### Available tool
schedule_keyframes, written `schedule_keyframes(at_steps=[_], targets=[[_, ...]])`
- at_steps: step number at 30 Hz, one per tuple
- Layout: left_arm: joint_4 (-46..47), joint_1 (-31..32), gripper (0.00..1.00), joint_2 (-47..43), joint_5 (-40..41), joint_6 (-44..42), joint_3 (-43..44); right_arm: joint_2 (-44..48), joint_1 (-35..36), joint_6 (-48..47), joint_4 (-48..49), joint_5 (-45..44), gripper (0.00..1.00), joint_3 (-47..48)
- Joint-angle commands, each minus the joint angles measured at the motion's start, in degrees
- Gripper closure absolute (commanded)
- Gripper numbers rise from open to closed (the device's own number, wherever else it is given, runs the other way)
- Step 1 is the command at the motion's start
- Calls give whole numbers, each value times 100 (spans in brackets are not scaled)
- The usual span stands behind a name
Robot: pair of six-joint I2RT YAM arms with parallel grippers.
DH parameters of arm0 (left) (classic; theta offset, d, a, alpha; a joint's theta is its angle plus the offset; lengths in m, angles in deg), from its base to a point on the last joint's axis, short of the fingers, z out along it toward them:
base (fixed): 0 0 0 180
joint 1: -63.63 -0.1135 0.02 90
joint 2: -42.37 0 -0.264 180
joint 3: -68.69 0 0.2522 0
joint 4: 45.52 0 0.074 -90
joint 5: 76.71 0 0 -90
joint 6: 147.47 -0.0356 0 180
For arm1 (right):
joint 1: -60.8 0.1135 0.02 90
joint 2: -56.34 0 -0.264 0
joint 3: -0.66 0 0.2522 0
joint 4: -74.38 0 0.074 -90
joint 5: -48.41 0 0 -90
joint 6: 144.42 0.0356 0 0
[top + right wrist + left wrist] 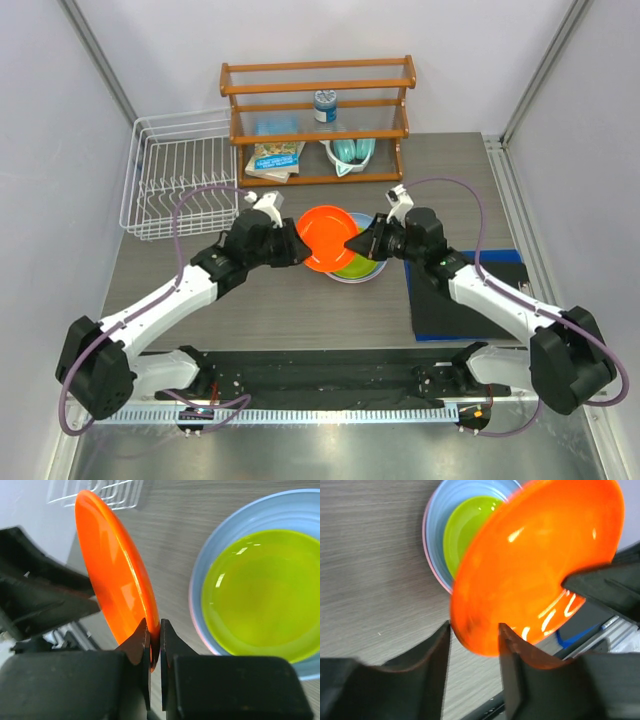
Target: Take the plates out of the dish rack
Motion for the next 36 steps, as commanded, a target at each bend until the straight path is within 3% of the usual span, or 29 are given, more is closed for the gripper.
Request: schedule_keyframes(at_steps=[1,5,15,25,26,29,30,32,36], targets=[[-71,179,48,72,198,-234,364,287,-7,5,-270,-930,99,87],[-380,179,43,-147,1303,-367,347,358,-77,-57,-702,-1440,99,210],[-38,179,40,-1606,2799,-454,-778,-397,-447,101,-1151,-1547,99,386],[-116,179,36,-2257,3336,-674,-1156,-1233,-693,5,-862,-1177,98,632],[-152,179,29,-2257,3398,-683,-1165,-1276,-702,14,-835,-1143,98,641],[-266,179,16,-2274,3468,-683,-1139,-1435,-711,22,-791,-1011,88,702],[-266,179,11,-2275,3495,-683,-1156,-1479,-711,31,-782,-967,79,711],[-301,179,8,-2283,3565,-683,-1156,-1470,-702,23,-800,-940,52,685],[-354,179,1,-2257,3793,-666,-1156,-1242,-711,-100,-992,-1124,27,580]])
